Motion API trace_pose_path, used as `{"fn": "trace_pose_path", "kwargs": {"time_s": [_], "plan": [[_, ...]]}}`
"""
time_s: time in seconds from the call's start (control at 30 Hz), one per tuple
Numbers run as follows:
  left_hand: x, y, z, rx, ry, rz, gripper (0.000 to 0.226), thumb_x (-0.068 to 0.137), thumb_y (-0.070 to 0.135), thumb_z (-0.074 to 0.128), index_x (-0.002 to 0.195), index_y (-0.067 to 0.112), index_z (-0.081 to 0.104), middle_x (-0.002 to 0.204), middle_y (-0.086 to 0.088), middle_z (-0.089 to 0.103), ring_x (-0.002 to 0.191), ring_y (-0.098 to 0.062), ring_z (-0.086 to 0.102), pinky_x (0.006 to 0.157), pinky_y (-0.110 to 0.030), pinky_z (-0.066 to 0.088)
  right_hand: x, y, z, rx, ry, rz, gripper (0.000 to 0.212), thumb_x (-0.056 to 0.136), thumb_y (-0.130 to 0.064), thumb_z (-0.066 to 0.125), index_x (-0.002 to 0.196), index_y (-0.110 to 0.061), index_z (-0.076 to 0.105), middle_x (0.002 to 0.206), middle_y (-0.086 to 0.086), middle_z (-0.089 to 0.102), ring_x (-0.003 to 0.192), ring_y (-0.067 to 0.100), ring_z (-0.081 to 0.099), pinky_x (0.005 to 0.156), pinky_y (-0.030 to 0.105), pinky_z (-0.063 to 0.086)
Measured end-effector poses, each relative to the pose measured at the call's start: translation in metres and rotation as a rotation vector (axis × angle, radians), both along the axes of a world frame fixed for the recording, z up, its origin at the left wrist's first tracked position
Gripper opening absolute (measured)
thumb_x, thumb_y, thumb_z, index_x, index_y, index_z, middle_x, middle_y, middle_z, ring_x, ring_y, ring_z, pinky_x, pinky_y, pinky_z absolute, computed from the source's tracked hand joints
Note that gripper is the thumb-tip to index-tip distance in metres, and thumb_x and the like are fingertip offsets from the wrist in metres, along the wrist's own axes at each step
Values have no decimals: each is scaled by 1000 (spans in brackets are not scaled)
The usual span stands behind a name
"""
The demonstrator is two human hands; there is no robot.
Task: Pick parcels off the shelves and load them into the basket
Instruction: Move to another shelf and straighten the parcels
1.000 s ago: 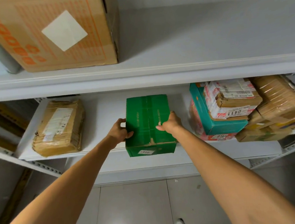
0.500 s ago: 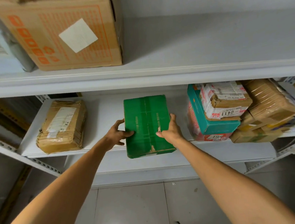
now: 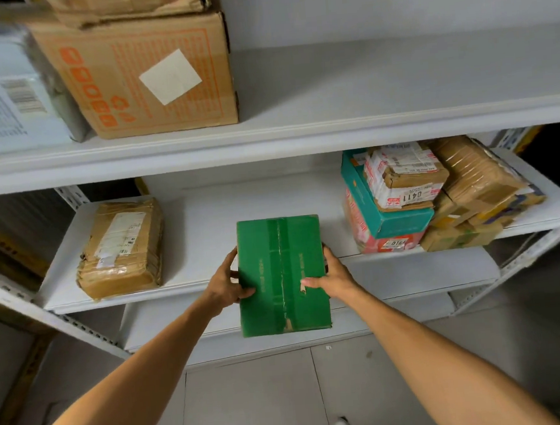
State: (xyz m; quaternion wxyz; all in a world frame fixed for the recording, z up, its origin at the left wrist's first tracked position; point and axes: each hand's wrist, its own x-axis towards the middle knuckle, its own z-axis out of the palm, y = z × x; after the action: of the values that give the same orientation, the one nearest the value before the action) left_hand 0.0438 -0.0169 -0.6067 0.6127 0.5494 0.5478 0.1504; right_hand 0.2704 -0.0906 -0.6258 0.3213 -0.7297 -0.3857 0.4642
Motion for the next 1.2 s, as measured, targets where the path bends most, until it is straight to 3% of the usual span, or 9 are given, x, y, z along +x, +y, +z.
{"fn": "trace_pose_path", "kwargs": {"time_s": [0.17, 0.27, 0.33, 0.53, 0.63, 0.77, 0.9, 1.07, 1.2], "plan": [[28, -19, -7, -2, -27, -149, 98, 77, -20, 60, 150, 32, 19, 107, -6, 46, 108, -31, 50, 78, -45, 54, 18, -47, -12, -5, 1, -182, 94, 72, -5, 80, 149, -21, 29, 144, 6, 48, 134, 26, 43, 112, 47, 34], [61, -37, -23, -33, -59, -232, 99, 75, -21, 62, 149, 33, 23, 106, -8, 47, 109, -36, 51, 85, -54, 53, 39, -88, -15, -5, -14, -312, 90, 70, -1, 81, 146, -18, 36, 136, 4, 56, 128, 24, 49, 108, 38, 39], [88, -53, -31, -47, -68, -293, 98, 75, -20, 63, 147, 35, 26, 110, -13, 49, 109, -39, 52, 87, -60, 50, 55, -121, -18, -1, -28, -412, 91, 68, -1, 83, 145, -17, 37, 136, 4, 56, 128, 24, 49, 110, 40, 38], [190, -117, -33, 35, -45, -700, 104, 73, -14, 69, 150, 35, 19, 115, -16, 51, 109, -36, 55, 84, -52, 55, 98, -242, -13, -6, -27, -793, 91, 64, 3, 83, 143, -13, 40, 131, 6, 59, 124, 25, 51, 110, 41, 38], [242, -160, -24, 57, -33, -846, 106, 73, -10, 72, 150, 38, 18, 123, -12, 52, 113, -32, 54, 89, -51, 53, 117, -303, -14, 32, -8, -988, 96, 62, 5, 83, 144, -20, 40, 127, 5, 62, 122, 24, 54, 107, 47, 41], [309, -221, -16, 143, -35, -1082, 105, 73, -2, 76, 150, 37, 16, 141, -8, 45, 121, -30, 51, 96, -52, 49, 130, -379, 2, 116, 61, -1220, 87, 72, 15, 72, 143, -23, 40, 116, 1, 59, 115, 24, 54, 102, 53, 44], [370, -294, 1, 184, -66, -1269, 99, 76, -4, 73, 151, 32, 18, 141, -4, 44, 122, -28, 51, 99, -46, 48, 145, -458, 10, 184, -7, -1372, 83, 71, 12, 74, 140, -22, 42, 125, 11, 60, 118, 35, 55, 94, 62, 47], [437, -395, 18, 223, -108, -1492, 95, 77, -4, 72, 151, 24, 20, 148, -6, 39, 131, -29, 43, 105, -47, 41, 159, -552, 23, 206, -81, -1599, 87, 68, 6, 80, 141, -25, 42, 121, 10, 64, 110, 28, 61, 96, 51, 50], [474, -484, 28, 230, -186, -1690, 96, 77, -9, 69, 152, 21, 18, 153, -8, 32, 135, -27, 37, 107, -41, 36, 152, -624, 29, 211, -148, -1774, 87, 70, 0, 81, 142, -24, 40, 122, 0, 61, 118, 24, 56, 104, 49, 44]]}}
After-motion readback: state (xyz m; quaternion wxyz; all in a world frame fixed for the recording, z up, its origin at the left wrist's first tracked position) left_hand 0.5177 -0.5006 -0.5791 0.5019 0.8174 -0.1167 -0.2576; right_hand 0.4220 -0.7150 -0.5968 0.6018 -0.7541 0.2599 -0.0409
